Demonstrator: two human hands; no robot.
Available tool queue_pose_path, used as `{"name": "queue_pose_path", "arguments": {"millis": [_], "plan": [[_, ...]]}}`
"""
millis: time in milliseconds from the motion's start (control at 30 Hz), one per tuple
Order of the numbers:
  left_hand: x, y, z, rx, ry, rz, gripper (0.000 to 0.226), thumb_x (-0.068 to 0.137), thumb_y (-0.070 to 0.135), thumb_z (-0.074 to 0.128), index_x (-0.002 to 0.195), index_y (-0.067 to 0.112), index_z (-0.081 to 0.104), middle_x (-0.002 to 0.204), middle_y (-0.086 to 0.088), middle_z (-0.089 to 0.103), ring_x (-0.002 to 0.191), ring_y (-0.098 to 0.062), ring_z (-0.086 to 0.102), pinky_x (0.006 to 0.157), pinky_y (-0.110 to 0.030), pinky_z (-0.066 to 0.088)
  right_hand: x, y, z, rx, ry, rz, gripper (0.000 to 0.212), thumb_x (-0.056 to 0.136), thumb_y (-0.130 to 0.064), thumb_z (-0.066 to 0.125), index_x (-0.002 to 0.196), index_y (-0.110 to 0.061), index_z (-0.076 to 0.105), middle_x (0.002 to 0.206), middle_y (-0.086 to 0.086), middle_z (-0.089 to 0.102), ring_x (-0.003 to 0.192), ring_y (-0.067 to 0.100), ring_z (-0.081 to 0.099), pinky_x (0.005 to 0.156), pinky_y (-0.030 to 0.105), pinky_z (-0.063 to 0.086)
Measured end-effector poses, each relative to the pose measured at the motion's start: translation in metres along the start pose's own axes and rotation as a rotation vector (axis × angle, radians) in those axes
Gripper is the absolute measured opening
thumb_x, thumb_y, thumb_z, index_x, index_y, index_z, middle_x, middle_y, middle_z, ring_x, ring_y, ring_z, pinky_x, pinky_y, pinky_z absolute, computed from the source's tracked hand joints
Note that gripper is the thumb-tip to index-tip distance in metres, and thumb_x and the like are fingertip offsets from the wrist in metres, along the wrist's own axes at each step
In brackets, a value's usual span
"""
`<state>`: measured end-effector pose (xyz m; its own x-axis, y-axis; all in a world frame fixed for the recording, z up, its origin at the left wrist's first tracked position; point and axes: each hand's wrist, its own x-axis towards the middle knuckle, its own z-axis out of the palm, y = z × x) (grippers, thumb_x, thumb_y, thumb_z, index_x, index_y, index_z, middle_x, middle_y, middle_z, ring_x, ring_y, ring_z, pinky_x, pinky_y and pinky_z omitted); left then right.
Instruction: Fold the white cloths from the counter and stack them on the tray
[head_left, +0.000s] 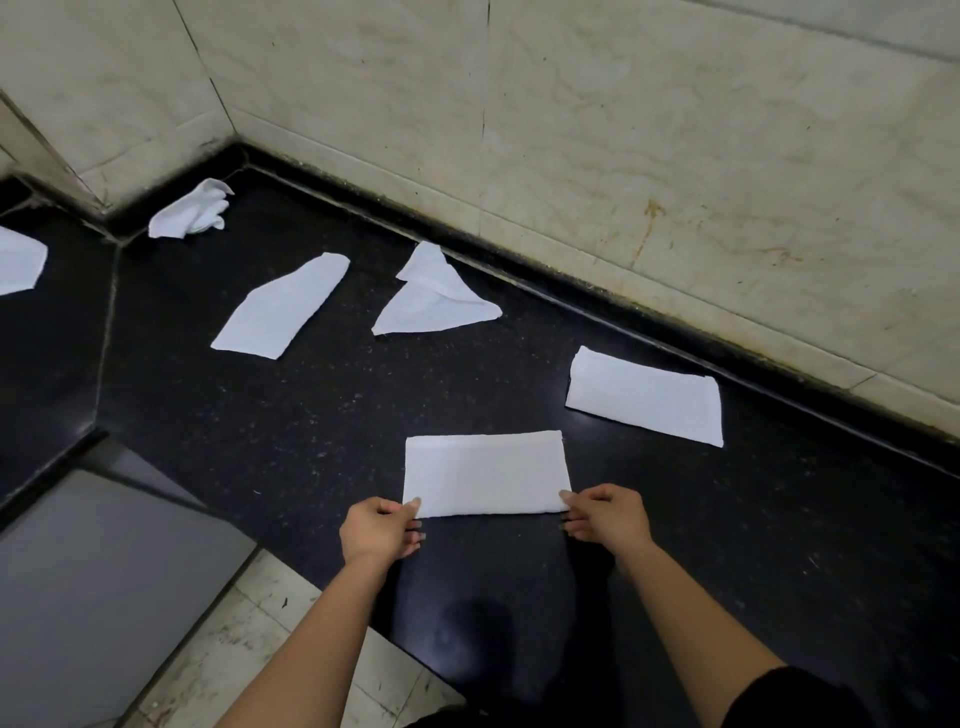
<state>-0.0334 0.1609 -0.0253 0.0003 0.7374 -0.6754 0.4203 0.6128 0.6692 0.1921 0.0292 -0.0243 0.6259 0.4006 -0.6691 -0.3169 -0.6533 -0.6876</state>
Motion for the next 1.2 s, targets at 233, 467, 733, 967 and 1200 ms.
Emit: {"name": "queue_pose_path", "arguments": {"millis": [233,467,733,967,1200], "plan": [[-0.01,-0.005,-0.004,0.017,-0.017,-0.006,0.015,0.082,0.009,0.074,0.08,0.001,0.061,0.072,-0.016,0.07,0.059,-0.021,0.068,0.058,-0.03,0.06,-0.007,0.01,-0.001,-0.009,0.104,0.013,0.013,0.079,-0.001,0.075,0.08,-0.003,0.062,0.069,0.013,0.067,0.056,0.017,0.063,0.054,0.023,0.05],[-0.025,-0.027,-0.01,0.141,-0.09,0.018,0.023,0.082,0.014,0.075,0.084,0.009,0.052,0.078,-0.013,0.071,0.057,-0.023,0.067,0.057,-0.035,0.06,-0.021,0.028,-0.018,-0.052,0.103,0.029,0.015,0.08,-0.004,0.075,0.088,-0.002,0.062,0.079,0.015,0.069,0.062,0.02,0.065,0.055,0.025,0.051],[-0.024,-0.024,-0.012,0.356,-0.116,0.163,0.023,0.085,0.016,0.072,0.083,0.012,0.049,0.078,-0.013,0.069,0.056,-0.021,0.066,0.052,-0.03,0.056,-0.022,0.017,-0.007,-0.059,0.121,0.11,0.015,0.075,0.004,0.076,0.083,0.008,0.065,0.078,0.019,0.068,0.064,0.021,0.064,0.051,0.024,0.05],[-0.019,-0.023,-0.017,0.373,-0.16,0.205,0.023,0.081,0.013,0.075,0.081,0.011,0.053,0.072,-0.01,0.067,0.053,-0.02,0.064,0.05,-0.027,0.054,-0.024,0.01,-0.003,-0.026,0.098,0.124,0.009,0.079,-0.002,0.072,0.078,0.0,0.063,0.079,0.013,0.063,0.067,0.019,0.059,0.054,0.027,0.047],[-0.014,-0.018,-0.019,0.309,-0.258,0.122,0.003,0.085,0.015,0.07,0.087,0.014,0.069,0.076,-0.007,0.068,0.054,-0.015,0.059,0.049,-0.024,0.049,-0.033,-0.002,0.005,0.068,0.028,0.064,0.004,0.079,0.003,0.068,0.079,0.002,0.064,0.069,0.013,0.061,0.06,0.018,0.056,0.052,0.026,0.044]]}}
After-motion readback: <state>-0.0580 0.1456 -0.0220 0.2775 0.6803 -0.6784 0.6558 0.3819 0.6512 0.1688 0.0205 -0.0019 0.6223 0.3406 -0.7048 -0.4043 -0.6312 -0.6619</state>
